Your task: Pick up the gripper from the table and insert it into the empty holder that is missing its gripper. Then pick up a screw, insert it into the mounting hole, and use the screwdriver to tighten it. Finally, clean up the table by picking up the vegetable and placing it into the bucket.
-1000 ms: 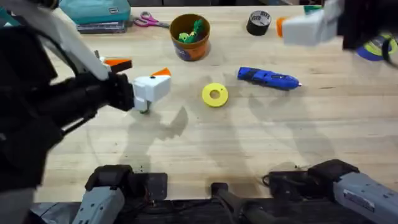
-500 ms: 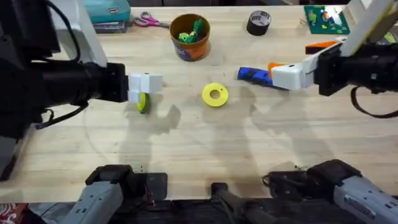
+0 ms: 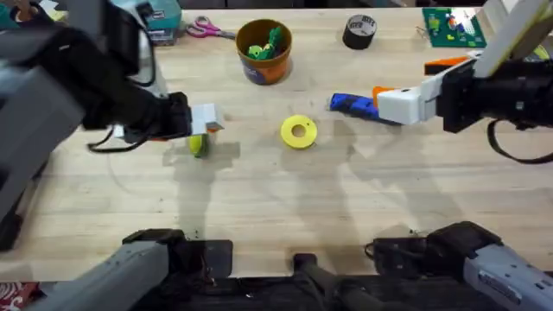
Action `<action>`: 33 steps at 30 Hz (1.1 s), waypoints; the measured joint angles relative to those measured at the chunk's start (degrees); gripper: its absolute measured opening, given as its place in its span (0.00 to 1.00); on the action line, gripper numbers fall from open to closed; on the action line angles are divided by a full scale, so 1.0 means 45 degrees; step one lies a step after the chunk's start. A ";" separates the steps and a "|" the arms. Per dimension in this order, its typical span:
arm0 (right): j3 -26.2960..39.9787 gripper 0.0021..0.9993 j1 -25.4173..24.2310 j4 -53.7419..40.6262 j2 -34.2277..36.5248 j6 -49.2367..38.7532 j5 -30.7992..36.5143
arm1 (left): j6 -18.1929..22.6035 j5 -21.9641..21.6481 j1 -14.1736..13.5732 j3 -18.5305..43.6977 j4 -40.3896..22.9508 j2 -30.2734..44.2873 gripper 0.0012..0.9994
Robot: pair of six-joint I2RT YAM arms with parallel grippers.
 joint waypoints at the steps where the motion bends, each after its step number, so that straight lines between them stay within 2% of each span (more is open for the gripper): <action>1: 0.0000 1.00 0.0000 -0.0018 0.0000 0.0000 0.0000 | -0.0107 -0.0064 -0.0003 0.0000 0.0118 0.0467 0.99; 7: 0.0000 1.00 0.0000 -0.0165 0.0000 0.0000 0.0000 | -0.0709 -0.0296 0.0059 0.0000 0.0462 0.2953 0.99; 13: 0.0000 1.00 0.0000 -0.0179 0.0000 0.0000 0.0000 | -0.0484 -0.0397 0.0223 0.0000 0.1244 0.4167 0.99; 18: 0.0000 1.00 0.0000 -0.0179 0.0000 0.0000 -0.0005 | -0.0306 -0.0397 0.0223 0.0005 0.1926 0.4581 0.99; 33: 0.0000 1.00 0.0004 -0.0179 0.0000 0.0001 -0.0001 | -0.0203 -0.0469 0.0220 0.0010 0.1863 0.4752 0.92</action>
